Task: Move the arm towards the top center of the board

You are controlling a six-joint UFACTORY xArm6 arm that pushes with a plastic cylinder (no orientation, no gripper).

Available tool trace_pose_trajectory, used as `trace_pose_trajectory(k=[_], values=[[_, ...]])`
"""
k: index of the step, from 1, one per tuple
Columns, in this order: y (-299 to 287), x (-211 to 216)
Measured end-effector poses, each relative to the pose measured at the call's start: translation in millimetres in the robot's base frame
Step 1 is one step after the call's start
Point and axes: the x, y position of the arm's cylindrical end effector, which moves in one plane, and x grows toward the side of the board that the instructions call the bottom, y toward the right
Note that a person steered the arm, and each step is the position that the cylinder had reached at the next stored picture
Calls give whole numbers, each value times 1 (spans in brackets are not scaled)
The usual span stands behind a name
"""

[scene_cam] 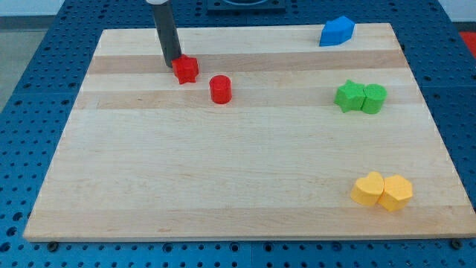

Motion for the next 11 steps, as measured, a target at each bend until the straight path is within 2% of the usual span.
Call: trace_pose_trajectory(k=[2, 4, 9, 11], values=[[4, 4], [13, -31], [204, -101], [240, -103]])
